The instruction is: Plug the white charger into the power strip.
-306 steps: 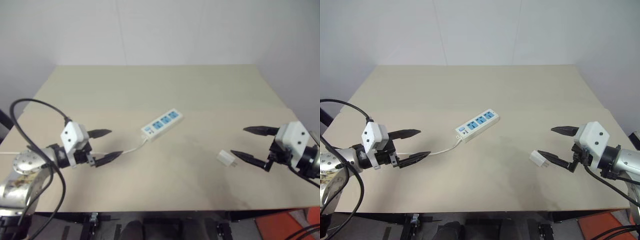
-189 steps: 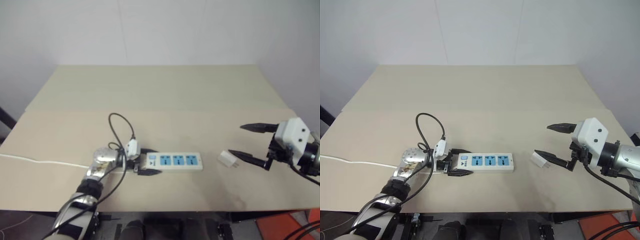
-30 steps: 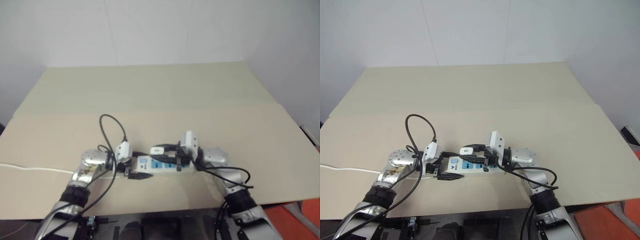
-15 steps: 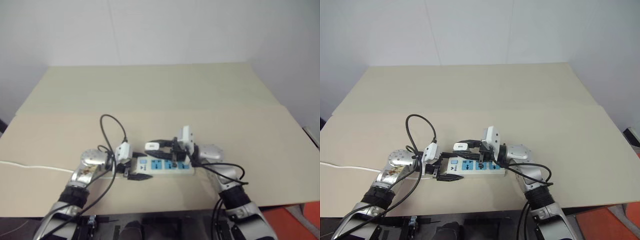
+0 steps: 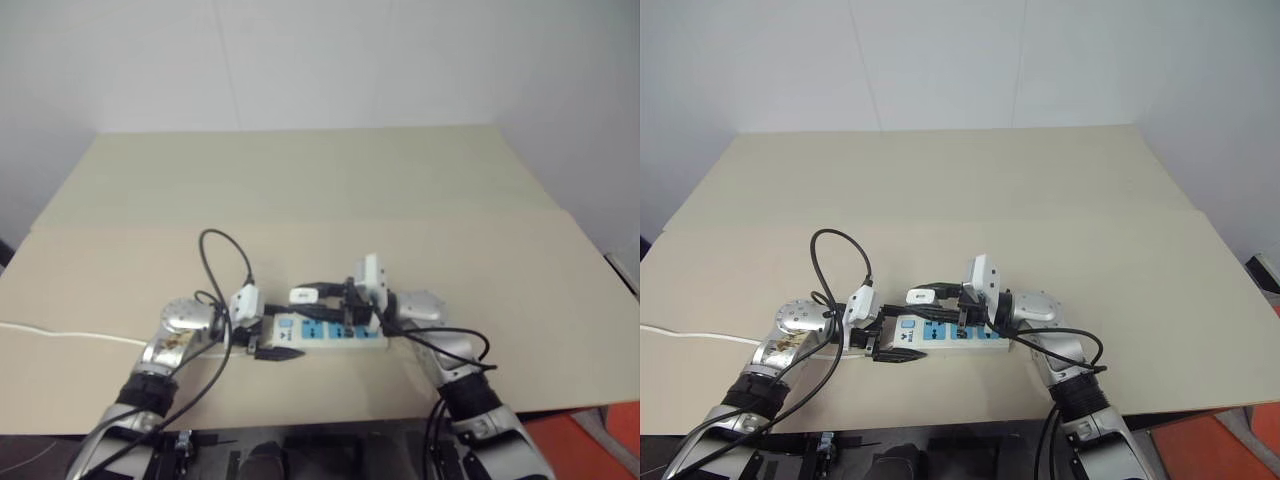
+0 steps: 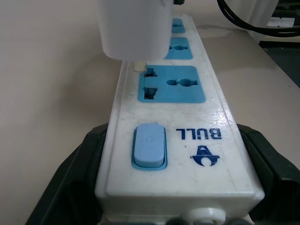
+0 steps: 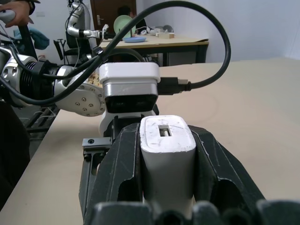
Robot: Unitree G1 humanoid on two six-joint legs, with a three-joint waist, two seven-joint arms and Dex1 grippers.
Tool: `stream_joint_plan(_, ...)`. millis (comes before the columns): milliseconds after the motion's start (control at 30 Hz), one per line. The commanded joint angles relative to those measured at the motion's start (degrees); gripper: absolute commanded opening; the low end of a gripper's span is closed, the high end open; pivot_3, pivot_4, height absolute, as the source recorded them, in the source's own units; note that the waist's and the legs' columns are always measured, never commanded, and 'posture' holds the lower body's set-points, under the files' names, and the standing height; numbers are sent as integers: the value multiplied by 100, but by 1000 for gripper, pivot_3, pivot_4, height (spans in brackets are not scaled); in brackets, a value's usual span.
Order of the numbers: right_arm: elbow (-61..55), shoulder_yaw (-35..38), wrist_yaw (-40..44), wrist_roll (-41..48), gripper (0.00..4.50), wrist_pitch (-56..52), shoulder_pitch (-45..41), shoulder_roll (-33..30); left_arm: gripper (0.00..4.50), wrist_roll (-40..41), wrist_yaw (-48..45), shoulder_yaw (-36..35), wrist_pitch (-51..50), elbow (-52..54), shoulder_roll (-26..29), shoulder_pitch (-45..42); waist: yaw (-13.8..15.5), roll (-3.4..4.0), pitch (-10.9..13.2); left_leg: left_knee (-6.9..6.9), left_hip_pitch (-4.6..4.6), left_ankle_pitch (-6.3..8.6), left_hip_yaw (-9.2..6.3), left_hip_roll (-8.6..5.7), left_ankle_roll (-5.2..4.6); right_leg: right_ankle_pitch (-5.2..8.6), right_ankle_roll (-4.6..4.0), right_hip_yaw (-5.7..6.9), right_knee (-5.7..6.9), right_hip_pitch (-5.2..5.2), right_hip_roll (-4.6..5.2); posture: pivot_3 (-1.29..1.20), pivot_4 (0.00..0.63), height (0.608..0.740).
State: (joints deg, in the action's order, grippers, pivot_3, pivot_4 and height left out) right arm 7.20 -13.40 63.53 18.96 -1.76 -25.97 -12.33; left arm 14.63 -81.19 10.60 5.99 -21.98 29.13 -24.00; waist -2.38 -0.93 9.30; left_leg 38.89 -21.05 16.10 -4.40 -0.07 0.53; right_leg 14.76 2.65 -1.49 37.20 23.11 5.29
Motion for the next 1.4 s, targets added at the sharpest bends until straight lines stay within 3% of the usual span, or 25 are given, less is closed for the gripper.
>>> stream_joint_plan(33,-93,-11,48,36,1110,87,19,6,3320,-158,-43,152,-98,18,74,132,0,0,0,0,0,0,0,0,0,0,0,0,0,0,0,0,150,740)
stream_joint_plan(733,462,-121,25,-288,1110,297,63,11,3320,-167,14,128,-127,84,124,174,-6,-1,-1,0,4,0,0,0,0,0,0,0,0,-3,0,0,150,740)
stream_joint_plan(1067,787,-78,57,-333,1110,489,-26,-37,3320,-162,32,128,-164,134,149,187,-19,-3,-2,-12,79,0,2,2,0,1,1,-3,-8,-77,-2,0,150,740)
stream_joint_plan(1400,709,-239,315,-364,1110,287,54,-307,3320,-166,53,126,-153,113,176,193,-9,-3,-2,-13,83,1,1,2,-1,1,1,-4,-10,-80,-2,0,150,740)
